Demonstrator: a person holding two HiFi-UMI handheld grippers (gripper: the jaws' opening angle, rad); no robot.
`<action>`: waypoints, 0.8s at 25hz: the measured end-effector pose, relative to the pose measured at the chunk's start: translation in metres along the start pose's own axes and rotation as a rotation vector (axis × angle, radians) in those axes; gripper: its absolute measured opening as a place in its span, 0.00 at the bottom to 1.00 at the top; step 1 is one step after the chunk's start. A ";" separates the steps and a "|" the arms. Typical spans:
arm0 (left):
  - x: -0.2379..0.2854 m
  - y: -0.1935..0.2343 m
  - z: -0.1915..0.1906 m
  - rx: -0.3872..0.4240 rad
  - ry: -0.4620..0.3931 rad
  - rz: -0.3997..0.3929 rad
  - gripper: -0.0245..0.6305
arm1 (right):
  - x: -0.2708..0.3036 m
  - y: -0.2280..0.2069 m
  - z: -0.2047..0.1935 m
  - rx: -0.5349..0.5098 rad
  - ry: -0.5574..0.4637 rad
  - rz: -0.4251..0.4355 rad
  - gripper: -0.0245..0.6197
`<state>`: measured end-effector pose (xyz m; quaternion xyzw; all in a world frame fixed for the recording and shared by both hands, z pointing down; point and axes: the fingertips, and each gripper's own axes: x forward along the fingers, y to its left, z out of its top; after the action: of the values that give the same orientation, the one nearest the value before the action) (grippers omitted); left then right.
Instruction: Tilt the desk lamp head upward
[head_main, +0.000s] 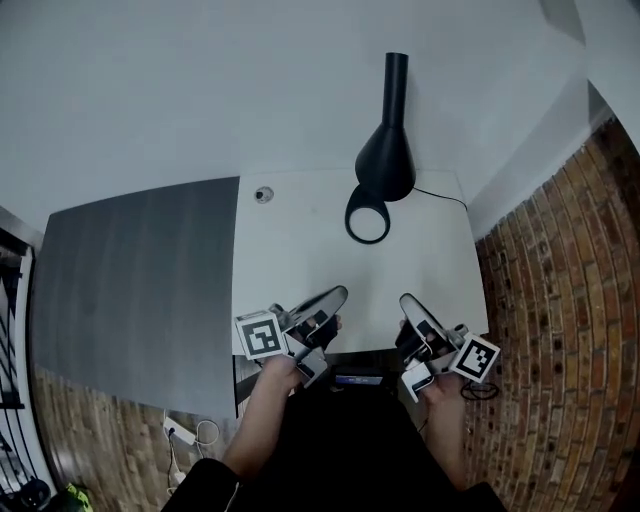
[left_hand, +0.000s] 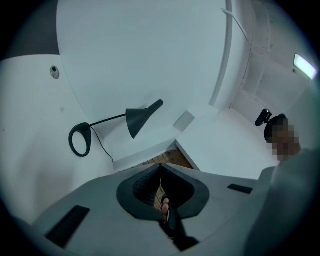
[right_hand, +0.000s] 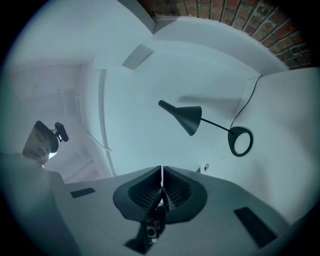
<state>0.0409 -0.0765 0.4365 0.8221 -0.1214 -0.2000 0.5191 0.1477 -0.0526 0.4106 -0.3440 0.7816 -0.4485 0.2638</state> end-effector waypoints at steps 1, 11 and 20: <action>0.006 -0.001 -0.001 0.008 -0.005 0.007 0.05 | 0.000 -0.002 0.006 0.008 0.006 0.013 0.06; 0.049 0.002 -0.022 0.102 -0.020 0.151 0.05 | -0.026 -0.039 0.045 0.097 0.054 0.093 0.06; 0.063 0.006 -0.037 0.073 -0.042 0.201 0.05 | -0.040 -0.060 0.063 0.163 0.057 0.141 0.06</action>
<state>0.1139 -0.0753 0.4431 0.8198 -0.2213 -0.1597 0.5035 0.2361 -0.0761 0.4390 -0.2526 0.7721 -0.5005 0.2992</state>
